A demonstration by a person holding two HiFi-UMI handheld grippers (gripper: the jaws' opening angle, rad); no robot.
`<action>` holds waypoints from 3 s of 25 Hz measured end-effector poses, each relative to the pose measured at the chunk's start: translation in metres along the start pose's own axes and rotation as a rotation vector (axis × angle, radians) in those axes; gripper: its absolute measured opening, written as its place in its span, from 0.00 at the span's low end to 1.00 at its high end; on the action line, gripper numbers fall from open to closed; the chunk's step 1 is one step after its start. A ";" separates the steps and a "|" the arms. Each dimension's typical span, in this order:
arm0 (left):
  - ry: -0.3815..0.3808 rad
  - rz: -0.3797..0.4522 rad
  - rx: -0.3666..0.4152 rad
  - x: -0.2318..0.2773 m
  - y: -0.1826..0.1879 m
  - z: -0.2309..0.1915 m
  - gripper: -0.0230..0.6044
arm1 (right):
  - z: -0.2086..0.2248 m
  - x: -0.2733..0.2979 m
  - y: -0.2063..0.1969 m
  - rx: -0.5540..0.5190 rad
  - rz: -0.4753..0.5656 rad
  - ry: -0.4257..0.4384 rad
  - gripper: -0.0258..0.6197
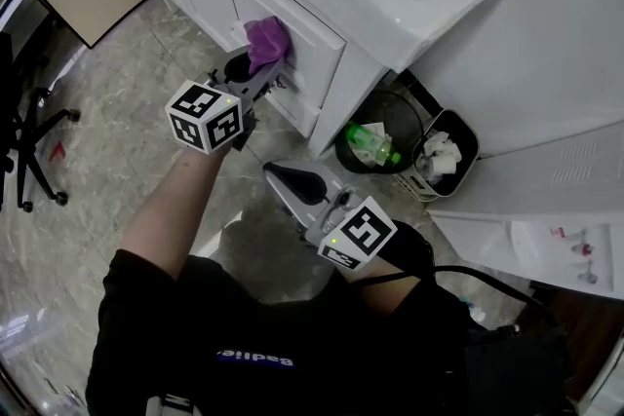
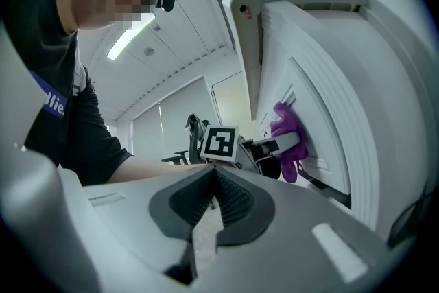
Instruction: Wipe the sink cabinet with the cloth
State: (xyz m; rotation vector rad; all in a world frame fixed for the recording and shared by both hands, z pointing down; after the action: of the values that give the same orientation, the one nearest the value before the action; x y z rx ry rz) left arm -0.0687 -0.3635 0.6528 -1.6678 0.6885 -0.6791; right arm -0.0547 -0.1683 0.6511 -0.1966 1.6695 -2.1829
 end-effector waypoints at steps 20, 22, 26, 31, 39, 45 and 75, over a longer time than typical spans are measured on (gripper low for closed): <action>-0.020 -0.077 0.019 -0.035 -0.046 0.010 0.17 | -0.006 0.004 -0.004 0.009 -0.001 0.012 0.04; -0.019 -0.054 0.021 -0.041 -0.034 0.009 0.17 | -0.007 0.005 -0.005 0.010 -0.003 0.017 0.04; -0.044 0.048 0.072 -0.050 0.022 0.020 0.17 | -0.009 0.007 -0.006 0.007 -0.005 0.026 0.04; -0.091 0.154 0.138 -0.050 0.096 0.045 0.17 | -0.011 0.007 -0.006 0.004 -0.007 0.034 0.04; -0.166 0.110 0.152 -0.018 0.079 0.061 0.17 | -0.016 0.007 -0.006 -0.002 -0.013 0.053 0.03; -0.194 0.023 0.116 -0.003 0.026 0.056 0.17 | -0.015 0.006 -0.009 -0.013 -0.026 0.066 0.04; -0.213 0.120 0.092 -0.030 0.062 0.080 0.17 | -0.030 -0.015 0.045 -0.110 0.135 0.071 0.04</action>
State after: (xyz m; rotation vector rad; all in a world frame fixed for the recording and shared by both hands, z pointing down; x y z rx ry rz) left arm -0.0342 -0.3006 0.5748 -1.5735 0.5908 -0.4335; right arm -0.0415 -0.1460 0.6014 -0.0349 1.7891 -2.0226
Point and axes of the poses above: the fingertips, and each gripper's own axes: x forward along the fingers, z to its right, y out of its top, the point moved 1 cm from there along -x, backward along the fingers, and after that the axes turned 4 degrees about y, right-handed, at the moved point
